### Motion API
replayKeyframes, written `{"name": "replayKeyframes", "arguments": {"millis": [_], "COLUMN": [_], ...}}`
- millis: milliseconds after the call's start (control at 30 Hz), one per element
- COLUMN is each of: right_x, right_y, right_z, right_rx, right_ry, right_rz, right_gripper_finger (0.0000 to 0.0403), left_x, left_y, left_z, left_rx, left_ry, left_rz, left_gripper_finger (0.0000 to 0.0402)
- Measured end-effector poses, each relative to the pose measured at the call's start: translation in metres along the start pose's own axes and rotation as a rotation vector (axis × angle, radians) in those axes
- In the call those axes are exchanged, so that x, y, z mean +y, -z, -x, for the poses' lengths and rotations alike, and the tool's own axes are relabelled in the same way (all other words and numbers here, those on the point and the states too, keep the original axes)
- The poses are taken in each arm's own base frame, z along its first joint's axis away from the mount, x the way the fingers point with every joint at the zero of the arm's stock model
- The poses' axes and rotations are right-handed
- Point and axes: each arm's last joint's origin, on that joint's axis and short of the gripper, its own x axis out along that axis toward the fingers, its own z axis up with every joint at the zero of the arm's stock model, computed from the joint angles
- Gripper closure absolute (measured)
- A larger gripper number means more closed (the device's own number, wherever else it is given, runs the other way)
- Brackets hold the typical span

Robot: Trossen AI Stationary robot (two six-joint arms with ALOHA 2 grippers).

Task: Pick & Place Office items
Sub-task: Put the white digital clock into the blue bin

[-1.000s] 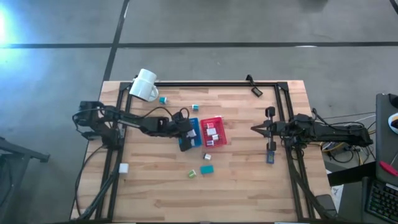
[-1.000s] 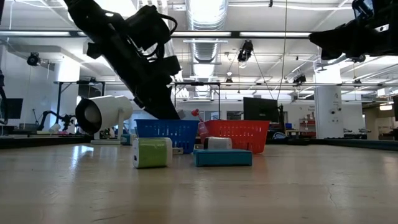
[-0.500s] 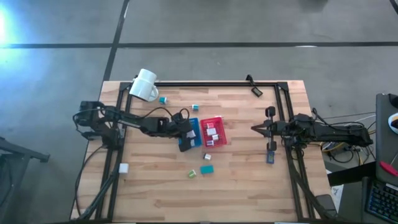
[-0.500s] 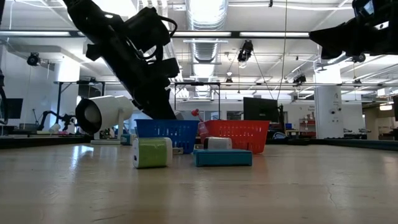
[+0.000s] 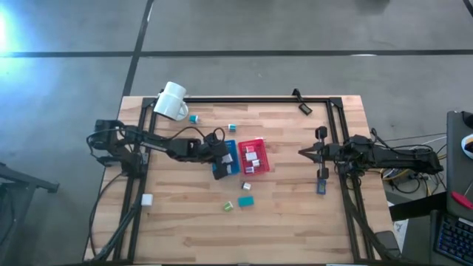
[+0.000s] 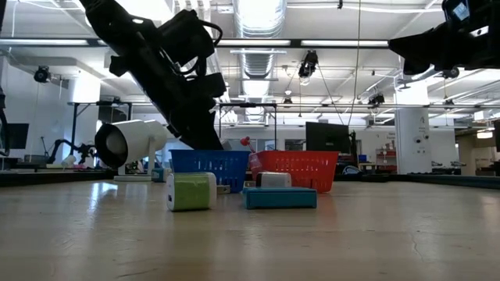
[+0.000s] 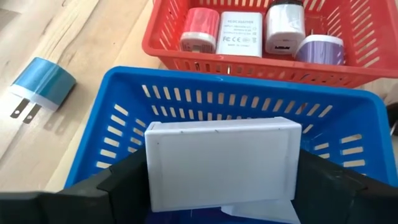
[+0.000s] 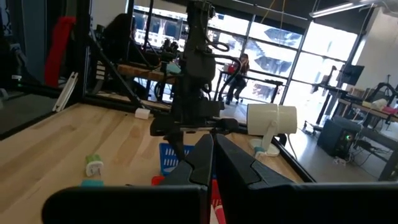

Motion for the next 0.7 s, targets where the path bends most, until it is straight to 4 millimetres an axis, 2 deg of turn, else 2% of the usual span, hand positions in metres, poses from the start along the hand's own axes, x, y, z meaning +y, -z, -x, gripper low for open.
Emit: {"name": "replayKeyframes", "arguments": {"millis": [700], "right_x": [0.0], "right_y": [-0.0001], "right_z": [0.0001], "right_rx": [-0.001], "right_ry": [0.0], "right_rz": [0.012], "right_gripper_finger": [0.0392], "left_x": [-0.0002], "left_y": [-0.0035], "left_z": [0.0007], "left_rx": [-0.017], "left_ry": [-0.007], "left_rz": [-0.022], "left_gripper_finger": [0.0074]}}
